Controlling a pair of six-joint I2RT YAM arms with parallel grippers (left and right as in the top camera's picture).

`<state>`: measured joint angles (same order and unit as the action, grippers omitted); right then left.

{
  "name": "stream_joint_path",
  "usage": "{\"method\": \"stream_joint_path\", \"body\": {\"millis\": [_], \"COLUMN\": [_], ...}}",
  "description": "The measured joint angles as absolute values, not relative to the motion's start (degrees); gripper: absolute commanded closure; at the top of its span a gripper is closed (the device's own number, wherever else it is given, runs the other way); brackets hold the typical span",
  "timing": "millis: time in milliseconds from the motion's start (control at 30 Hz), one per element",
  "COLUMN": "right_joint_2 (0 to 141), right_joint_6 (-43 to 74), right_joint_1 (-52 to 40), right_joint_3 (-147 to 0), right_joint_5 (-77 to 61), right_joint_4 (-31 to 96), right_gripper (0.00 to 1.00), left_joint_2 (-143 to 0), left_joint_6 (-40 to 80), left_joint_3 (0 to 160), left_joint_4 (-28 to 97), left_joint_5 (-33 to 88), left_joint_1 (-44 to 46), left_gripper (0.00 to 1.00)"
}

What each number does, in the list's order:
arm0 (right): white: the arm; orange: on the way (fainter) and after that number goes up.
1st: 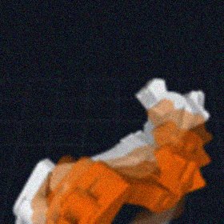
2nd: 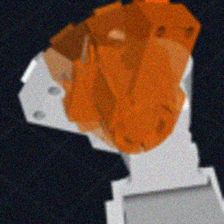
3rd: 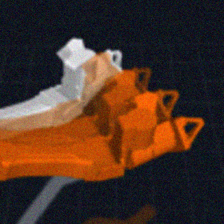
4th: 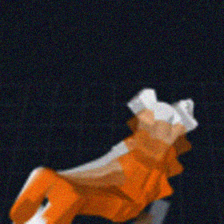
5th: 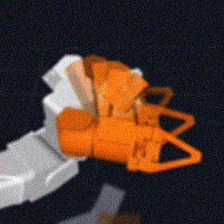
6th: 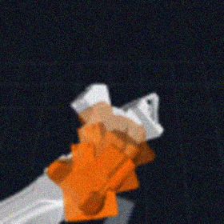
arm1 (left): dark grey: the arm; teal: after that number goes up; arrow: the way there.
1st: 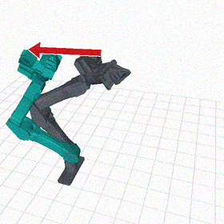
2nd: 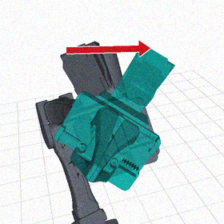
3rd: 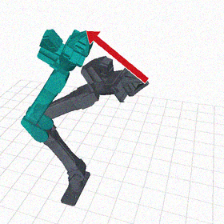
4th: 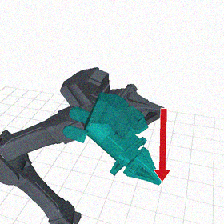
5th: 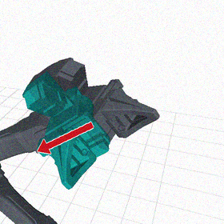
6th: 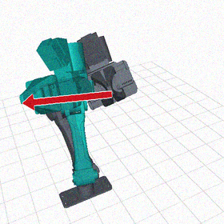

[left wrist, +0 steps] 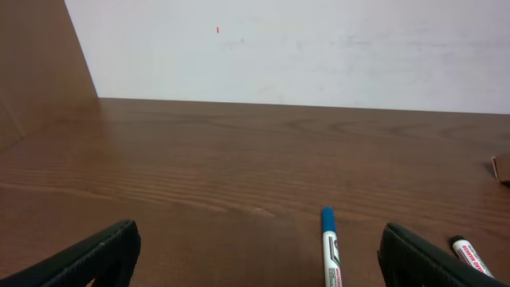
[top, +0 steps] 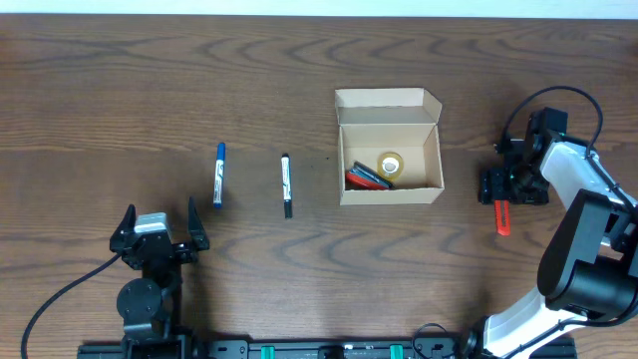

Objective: Pack container
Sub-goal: 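Lower the right gripper and grasp the red box cutter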

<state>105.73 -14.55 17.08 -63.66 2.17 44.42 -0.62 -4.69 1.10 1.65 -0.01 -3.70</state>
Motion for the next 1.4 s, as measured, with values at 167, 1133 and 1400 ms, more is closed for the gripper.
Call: {"method": "stream_joint_path", "body": {"millis": [167,1133,1400], "right_joint_2": [105.73,105.73,105.73], "right_joint_6": [-14.55,-14.7,-14.74], "right_joint_1": [17.08,17.08,17.08], "right_joint_3": [-63.66,-62.13,-61.76], "right_joint_5": [2.37,0.23,0.34], "right_joint_4": [44.45,42.78,41.74], "right_gripper": [0.25,0.36,0.41], "left_joint_2": [-0.62,-0.62,-0.62], "left_joint_6": [-4.69,-4.69,-4.69], "left_joint_3": [1.1,1.1,1.1], "left_joint_4": [1.63,1.63,1.63], "left_joint_5": [-0.01,-0.01,-0.01], "left_joint_1": [-3.7,-3.7,-3.7], "left_gripper": [0.05,0.05,0.05]}}
